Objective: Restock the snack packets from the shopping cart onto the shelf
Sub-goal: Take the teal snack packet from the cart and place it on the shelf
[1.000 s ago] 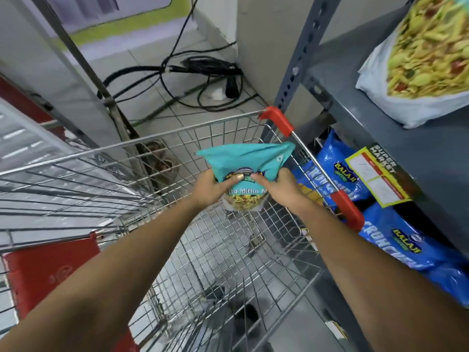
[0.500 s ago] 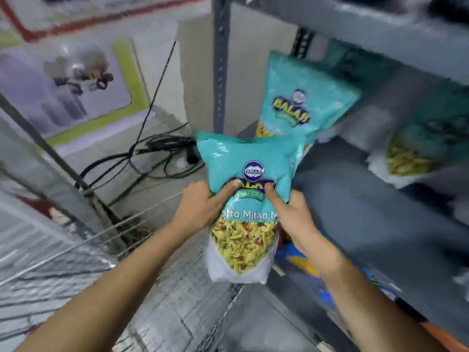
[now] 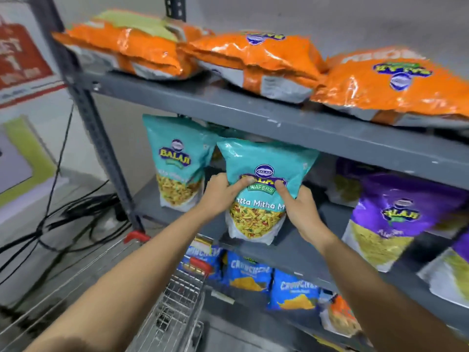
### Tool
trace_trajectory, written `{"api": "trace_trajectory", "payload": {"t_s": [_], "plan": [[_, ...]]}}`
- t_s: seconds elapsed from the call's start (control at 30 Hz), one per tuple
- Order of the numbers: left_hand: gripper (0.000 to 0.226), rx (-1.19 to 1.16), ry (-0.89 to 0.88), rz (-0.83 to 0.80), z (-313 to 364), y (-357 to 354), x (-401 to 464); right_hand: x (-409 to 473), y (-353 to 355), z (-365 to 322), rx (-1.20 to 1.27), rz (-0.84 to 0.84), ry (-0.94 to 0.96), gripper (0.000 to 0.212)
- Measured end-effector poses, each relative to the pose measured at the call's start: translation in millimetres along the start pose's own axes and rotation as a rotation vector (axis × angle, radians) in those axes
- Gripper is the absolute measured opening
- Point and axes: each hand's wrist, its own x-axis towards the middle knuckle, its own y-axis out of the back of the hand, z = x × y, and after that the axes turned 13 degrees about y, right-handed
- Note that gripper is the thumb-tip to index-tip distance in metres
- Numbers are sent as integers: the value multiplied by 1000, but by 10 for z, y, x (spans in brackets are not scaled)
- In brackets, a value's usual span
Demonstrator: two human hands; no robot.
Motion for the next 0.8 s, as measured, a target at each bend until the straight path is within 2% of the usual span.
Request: {"api": "trace_trajectory", "payload": {"t_s": [0.1,0.23,0.37,0.4,0.47,0.5,0.6,0.67,0.7,0.8], "plan": [[28,-78,-7,-41,-18,-204,233,151,110,174,-12,43,-13,14],[16,-151,48,-88,-224,-433,383,209,143,531,-36,67,-100,28],[50,-267,132,-129,-400,-527,344,213,201,753,16,59,-141,10],[57,-292,138,-122,-449,-510,307,216,215,789,13,27,-139,15],[59,-289,157,-45,-592,-441,197,197,241,900,-7,-17,-151,41],[52,-276,167,31,-703,-398,121,170,252,970,-13,-28,-169,54],[25,-239,194,429,-1066,-204,-123,57,264,1202,-55,-91,-258,71],[41,-231,227,647,-1275,-26,-218,-10,254,1333,-92,-135,-303,76],[57,-237,247,692,-1367,60,-224,-35,237,1395,-103,-139,-317,79],[117,-139,295,606,-1558,253,-104,-59,157,1511,-157,-114,-304,96]]}}
